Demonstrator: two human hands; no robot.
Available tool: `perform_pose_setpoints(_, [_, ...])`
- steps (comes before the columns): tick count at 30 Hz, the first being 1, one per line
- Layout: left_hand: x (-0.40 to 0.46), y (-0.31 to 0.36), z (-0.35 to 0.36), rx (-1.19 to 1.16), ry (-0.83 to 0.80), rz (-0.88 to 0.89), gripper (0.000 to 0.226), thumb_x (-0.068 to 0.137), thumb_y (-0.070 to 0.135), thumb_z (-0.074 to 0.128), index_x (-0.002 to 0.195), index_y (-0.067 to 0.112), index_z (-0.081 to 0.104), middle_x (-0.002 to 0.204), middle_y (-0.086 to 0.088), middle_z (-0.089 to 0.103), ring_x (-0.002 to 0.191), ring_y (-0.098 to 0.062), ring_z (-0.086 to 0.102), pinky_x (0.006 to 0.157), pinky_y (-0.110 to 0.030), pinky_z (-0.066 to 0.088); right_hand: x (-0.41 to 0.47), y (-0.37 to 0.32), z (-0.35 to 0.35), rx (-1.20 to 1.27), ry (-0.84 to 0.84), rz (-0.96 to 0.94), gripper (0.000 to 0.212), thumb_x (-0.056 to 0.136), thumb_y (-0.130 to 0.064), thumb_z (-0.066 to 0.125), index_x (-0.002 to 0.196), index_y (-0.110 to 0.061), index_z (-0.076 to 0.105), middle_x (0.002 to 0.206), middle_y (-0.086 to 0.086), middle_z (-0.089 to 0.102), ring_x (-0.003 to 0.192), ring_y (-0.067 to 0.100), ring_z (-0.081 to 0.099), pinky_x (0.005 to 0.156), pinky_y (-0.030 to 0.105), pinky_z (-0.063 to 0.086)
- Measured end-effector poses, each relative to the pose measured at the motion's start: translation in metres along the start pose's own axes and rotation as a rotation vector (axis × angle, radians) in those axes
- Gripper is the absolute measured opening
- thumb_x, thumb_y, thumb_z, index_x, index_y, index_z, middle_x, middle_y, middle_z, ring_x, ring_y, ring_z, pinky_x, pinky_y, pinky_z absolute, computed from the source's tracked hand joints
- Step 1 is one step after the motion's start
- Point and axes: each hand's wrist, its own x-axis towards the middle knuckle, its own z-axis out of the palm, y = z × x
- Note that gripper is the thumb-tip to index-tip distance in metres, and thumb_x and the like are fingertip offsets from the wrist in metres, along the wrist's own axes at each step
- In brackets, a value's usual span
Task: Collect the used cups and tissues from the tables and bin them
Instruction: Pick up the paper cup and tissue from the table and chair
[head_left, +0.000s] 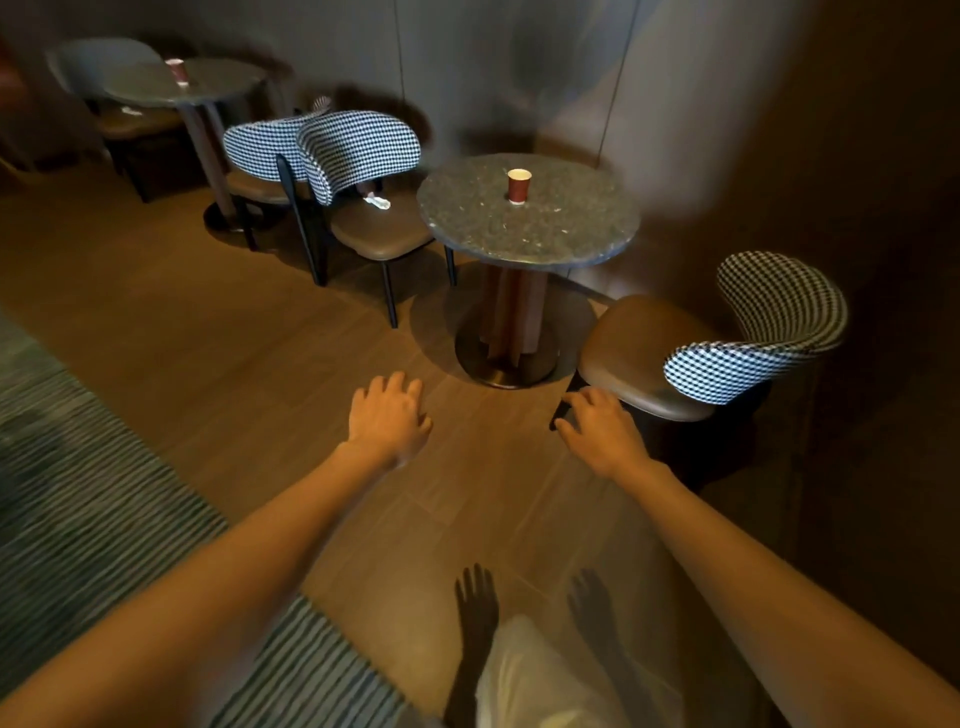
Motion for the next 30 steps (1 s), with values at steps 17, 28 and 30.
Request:
perform_pose_setpoints(17, [0.39, -0.032, 0.004, -0.041, -0.072, -0.032, 0.053, 0.092, 0.042, 0.043, 0.139, 0.017, 0.038, 0.141, -0.01, 0.042, 0.128, -0.032, 0.038, 0.101, -0.045, 0.035, 0.395, 0.048, 0.003, 0.021, -0.025, -0.01, 0.047, 0.095, -0.035, 0.049, 0.136, -0.013, 0.044, 0.135, 0.01, 0.046, 0.132, 0.028, 0.037, 0.103, 0.042, 0.039])
perform_pose_setpoints(28, [0.647, -0.093, -0.012, -0.069, -0.061, 0.01, 0.048, 0.093, 0.038, 0.044, 0.136, 0.016, 0.04, 0.139, -0.009, 0.042, 0.128, -0.033, 0.039, 0.101, -0.046, 0.036, 0.645, 0.04, 0.005, 0.085, 0.035, 0.037, 0.038, 0.094, -0.028, 0.051, 0.127, -0.008, 0.052, 0.128, 0.014, 0.051, 0.121, 0.031, 0.046, 0.102, 0.04, 0.039])
perform_pose_setpoints(30, [0.687, -0.1, -0.019, -0.056, -0.051, 0.022, 0.047, 0.093, 0.037, 0.045, 0.134, 0.016, 0.042, 0.137, -0.009, 0.044, 0.127, -0.032, 0.04, 0.1, -0.045, 0.036, 0.683, 0.038, 0.001, 0.11, 0.033, 0.053, 0.04, 0.095, -0.028, 0.051, 0.129, -0.008, 0.051, 0.129, 0.015, 0.05, 0.123, 0.031, 0.045, 0.105, 0.04, 0.038])
